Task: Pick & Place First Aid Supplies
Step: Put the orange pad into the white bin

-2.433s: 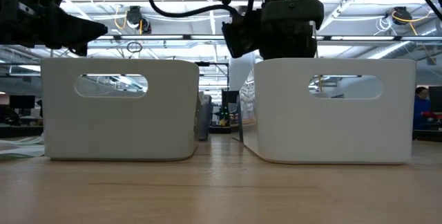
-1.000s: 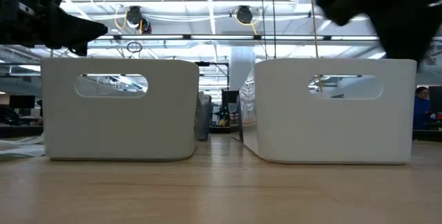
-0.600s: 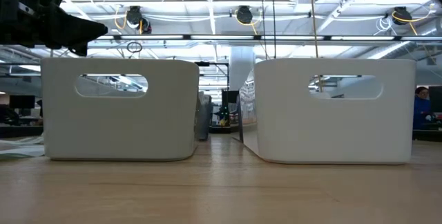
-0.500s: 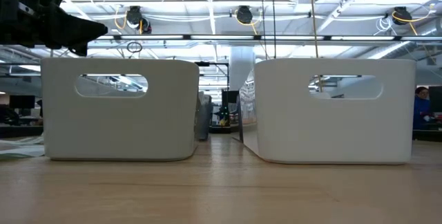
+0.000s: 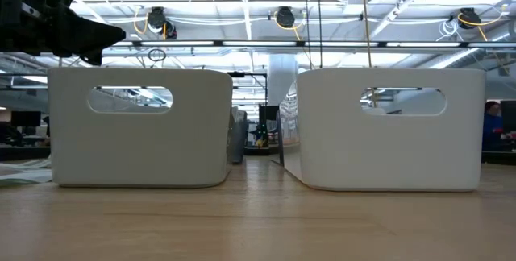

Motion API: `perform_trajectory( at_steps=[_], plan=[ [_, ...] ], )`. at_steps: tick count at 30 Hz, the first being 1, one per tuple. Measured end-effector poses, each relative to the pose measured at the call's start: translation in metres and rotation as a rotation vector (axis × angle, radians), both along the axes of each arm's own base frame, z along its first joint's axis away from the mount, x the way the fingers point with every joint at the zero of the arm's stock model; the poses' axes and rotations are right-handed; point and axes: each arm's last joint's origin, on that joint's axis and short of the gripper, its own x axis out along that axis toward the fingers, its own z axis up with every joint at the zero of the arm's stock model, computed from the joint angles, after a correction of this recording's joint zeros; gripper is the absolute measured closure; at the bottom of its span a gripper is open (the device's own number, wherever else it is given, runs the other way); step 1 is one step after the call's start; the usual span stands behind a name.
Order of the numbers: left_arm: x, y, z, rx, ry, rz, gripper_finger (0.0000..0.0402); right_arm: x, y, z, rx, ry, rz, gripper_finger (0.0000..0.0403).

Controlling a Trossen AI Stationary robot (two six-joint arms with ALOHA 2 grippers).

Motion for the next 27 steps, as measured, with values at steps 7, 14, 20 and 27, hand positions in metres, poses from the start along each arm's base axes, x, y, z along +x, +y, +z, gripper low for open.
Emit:
perform_trajectory(
  at_steps=[7, 14, 20, 27],
  plan=[
    [0.000, 0.000, 0.000, 0.000, 0.000, 0.000, 0.0355, -0.003, -0.004, -0.023, 0.039, -0.002, 0.003, 0.0206],
    [0.000, 0.000, 0.000, 0.000, 0.000, 0.000, 0.0355, -0.007, -0.008, -0.040, 0.115, 0.029, 0.019, 0.0206],
    [0.000, 0.000, 0.000, 0.000, 0.000, 0.000, 0.0355, -0.003, -0.010, -0.050, 0.148, 0.052, 0.022, 0.0220],
    [0.000, 0.000, 0.000, 0.000, 0.000, 0.000, 0.0355, 0.003, -0.014, -0.056, 0.152, 0.079, 0.025, 0.0322]
  ],
)
